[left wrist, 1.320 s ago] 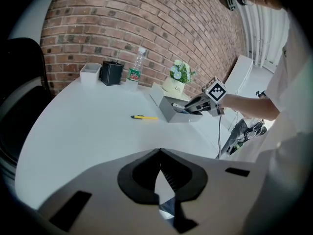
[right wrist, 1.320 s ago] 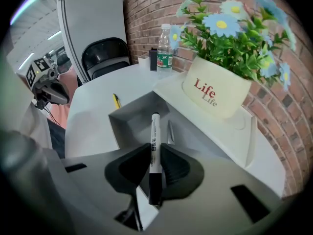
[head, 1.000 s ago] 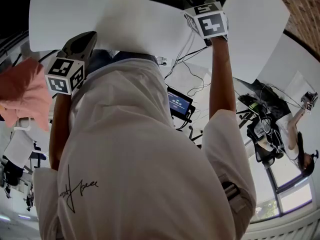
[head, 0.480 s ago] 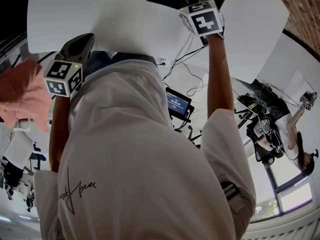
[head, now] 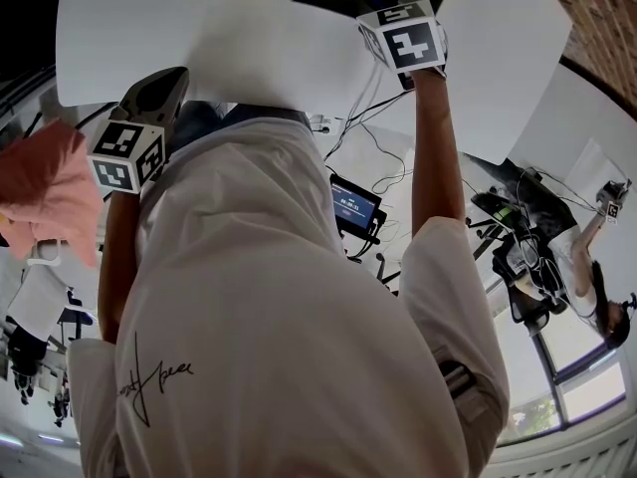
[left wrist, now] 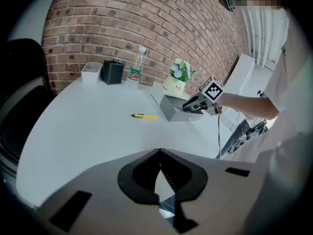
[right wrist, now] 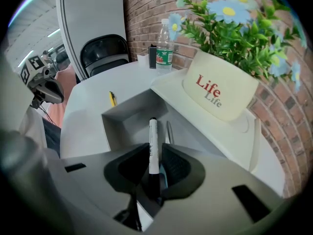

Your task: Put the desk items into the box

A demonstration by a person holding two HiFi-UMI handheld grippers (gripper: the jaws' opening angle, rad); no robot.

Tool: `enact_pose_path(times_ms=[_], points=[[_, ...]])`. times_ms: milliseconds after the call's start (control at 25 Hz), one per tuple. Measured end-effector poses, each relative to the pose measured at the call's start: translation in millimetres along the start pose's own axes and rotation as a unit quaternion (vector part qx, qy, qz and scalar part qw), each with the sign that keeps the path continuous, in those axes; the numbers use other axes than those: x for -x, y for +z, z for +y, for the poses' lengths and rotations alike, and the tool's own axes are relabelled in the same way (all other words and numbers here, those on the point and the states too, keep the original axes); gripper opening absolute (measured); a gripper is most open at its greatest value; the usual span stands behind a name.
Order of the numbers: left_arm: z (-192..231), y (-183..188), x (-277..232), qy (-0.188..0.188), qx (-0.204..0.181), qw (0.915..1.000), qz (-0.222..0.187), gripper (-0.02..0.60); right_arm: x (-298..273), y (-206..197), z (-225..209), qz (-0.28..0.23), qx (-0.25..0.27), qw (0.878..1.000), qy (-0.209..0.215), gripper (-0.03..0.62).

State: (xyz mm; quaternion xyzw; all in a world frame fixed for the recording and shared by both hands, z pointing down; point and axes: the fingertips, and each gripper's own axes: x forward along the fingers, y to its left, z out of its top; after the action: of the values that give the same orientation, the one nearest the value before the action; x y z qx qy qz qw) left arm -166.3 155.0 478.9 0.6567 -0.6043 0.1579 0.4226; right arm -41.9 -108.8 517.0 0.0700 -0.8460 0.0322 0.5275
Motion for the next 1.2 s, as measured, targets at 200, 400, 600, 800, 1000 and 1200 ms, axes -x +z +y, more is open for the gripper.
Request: enact_pose_path(times_ms=[200, 400, 600, 800, 1000, 1200], points=[[-1, 6, -2, -0.005, -0.007, 1.0, -0.005, 0.006, 9, 3, 0, -0.008, -0.004, 1.0, -0.01, 0.095], [-4, 16, -8, -0.013, -0.017, 0.9997, -0.01, 0.006, 17, 5, -3, -0.018, -0.011, 1.0, -0.021, 0.094], [-6, 26, -12, -0.023, -0.026, 0.9993, -0.015, 0.006, 25, 6, -5, -0.03, -0.028, 0.999, -0.024, 0.087], [-7, 36, -16, -0.031, -0.022, 0.999, -0.025, 0.006, 35, 6, -2, -0.045, -0.057, 0.997, -0.024, 0.078], [-13, 51, -17, -0.04, -0.03, 0.9981, -0.036, 0.006, 45, 4, 5, -0.056, -0.078, 0.995, -0.023, 0.066], [-23, 62, -18, -0.053, -0.044, 0.9965, -0.047, 0.006, 56, 0, 14, -0.067, -0.097, 0.993, -0.029, 0.058]])
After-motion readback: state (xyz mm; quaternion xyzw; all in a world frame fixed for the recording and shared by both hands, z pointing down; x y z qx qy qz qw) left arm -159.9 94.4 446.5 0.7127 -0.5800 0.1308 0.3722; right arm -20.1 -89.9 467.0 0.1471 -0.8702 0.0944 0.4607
